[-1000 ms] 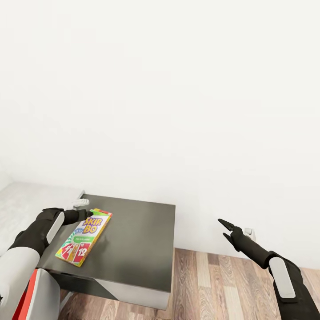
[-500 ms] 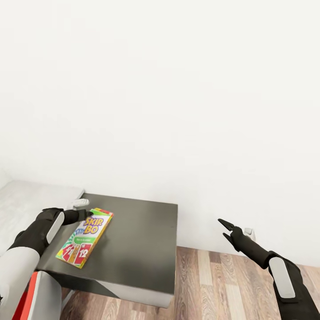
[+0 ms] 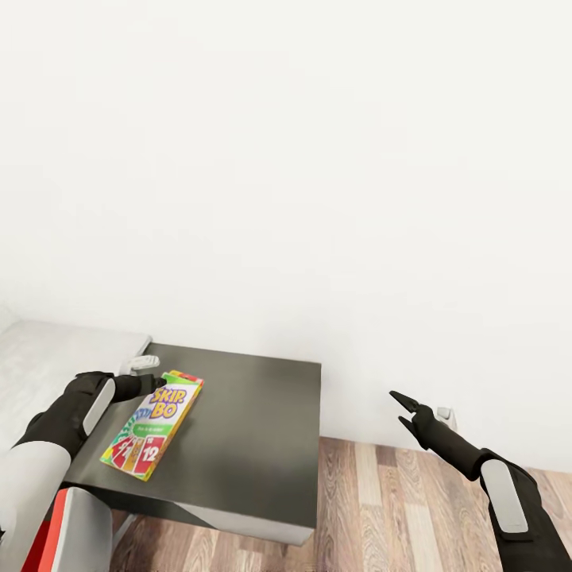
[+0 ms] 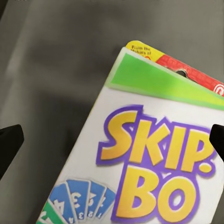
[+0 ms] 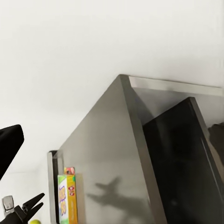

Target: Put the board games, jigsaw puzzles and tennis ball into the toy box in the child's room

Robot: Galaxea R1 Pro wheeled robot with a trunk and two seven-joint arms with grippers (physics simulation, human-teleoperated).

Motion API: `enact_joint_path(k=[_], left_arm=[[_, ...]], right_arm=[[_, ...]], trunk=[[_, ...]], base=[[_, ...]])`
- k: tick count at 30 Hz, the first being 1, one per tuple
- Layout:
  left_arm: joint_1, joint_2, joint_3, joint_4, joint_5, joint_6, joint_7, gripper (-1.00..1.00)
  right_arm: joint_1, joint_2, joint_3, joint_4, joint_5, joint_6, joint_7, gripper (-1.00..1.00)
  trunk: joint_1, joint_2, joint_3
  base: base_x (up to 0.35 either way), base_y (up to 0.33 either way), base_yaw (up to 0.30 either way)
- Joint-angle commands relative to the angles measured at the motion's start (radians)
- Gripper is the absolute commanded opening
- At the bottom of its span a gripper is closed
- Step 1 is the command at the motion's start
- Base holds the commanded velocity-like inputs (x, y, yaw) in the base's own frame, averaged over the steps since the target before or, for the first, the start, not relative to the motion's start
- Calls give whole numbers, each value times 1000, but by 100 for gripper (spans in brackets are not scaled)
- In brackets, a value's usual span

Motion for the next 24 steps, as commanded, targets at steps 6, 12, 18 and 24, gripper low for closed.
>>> enact_joint_path(k=[6,12,18,24], left_arm=[[-1,29,0,-1,4,5,-67,100],[-1,68,0,-1,2,5,-214,100],[-1,76,0,-1,1,5,-244,100],[-1,78,0,-1,1,5,-249,100]], right_arm=[[-1,0,-3,0,-1,7,3,100],[-1,0,-3,0,-1,7,3,100],[-1,0,-3,0,0,7,3,100],[-1,0,-2,0,0,7,1,100]], trunk=[[1,-2,-12],[1,-2,-21],[1,-2,-31],[1,-2,-41]], base=[[73,0,0],[34,0,0],[4,0,0],[0,0,0]])
